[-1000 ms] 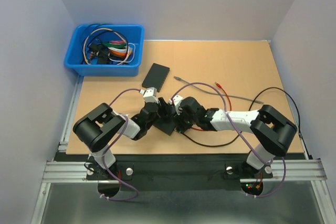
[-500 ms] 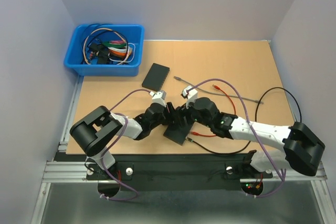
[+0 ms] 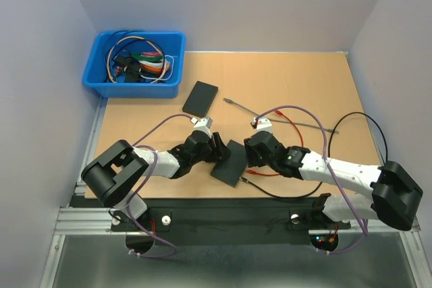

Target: Insert the plug into the switch port

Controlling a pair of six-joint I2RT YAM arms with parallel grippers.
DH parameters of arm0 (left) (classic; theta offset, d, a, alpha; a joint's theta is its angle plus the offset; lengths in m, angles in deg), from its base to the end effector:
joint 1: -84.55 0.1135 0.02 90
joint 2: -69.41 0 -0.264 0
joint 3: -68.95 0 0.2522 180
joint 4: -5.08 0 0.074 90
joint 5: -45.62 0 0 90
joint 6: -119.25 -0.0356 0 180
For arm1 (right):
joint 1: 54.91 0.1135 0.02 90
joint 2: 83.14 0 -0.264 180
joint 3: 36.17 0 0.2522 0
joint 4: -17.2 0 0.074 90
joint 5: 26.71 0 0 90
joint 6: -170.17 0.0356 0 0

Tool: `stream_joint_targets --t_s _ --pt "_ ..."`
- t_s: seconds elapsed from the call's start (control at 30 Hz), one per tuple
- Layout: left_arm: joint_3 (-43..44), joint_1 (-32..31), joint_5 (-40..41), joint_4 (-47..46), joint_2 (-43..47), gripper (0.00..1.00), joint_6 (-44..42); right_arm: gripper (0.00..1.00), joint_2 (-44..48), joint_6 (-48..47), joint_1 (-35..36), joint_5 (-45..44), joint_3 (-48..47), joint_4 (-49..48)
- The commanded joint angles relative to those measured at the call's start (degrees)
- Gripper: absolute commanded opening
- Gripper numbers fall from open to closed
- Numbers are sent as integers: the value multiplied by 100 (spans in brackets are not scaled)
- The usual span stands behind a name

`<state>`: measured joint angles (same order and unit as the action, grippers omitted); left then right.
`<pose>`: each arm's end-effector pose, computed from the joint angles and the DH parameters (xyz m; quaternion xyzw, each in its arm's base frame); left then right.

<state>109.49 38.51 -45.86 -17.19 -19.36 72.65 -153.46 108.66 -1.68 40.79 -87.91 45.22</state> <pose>0.1943 -0.2028 0.1414 0.0264 0.8474 -0.3808 0.3690 0.1567 0.1870 0.2041 -0.1248 0.9056 0.1002 0.3929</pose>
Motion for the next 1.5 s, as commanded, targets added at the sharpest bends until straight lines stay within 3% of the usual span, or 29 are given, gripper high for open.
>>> stream_joint_targets --t_s 0.0,0.1,0.43,0.83,0.9,1.23,1.47 --pt "-314 78 16 1406 -26 58 -183 56 -235 499 -6 97 -227 481" --pt "-314 104 16 1493 97 58 -174 47 -674 535 -6 149 -385 411" --pt "-455 516 -327 1626 510 62 -305 46 -2097 719 -15 1756 -992 -923" --pt "652 1466 -1030 2091 -289 62 -1140 42 -3822 649 -6 2646 -2890 -1382" --pt "723 1615 -1039 2170 -334 61 -1254 43 -3709 518 -6 2445 -2865 -1339" --pt "406 1695 -1021 2030 -35 61 -1167 79 -1925 42 -6 336 -1767 -13" --pt "283 1695 -942 1977 185 61 -1097 86 -1107 543 -6 158 -1213 876"
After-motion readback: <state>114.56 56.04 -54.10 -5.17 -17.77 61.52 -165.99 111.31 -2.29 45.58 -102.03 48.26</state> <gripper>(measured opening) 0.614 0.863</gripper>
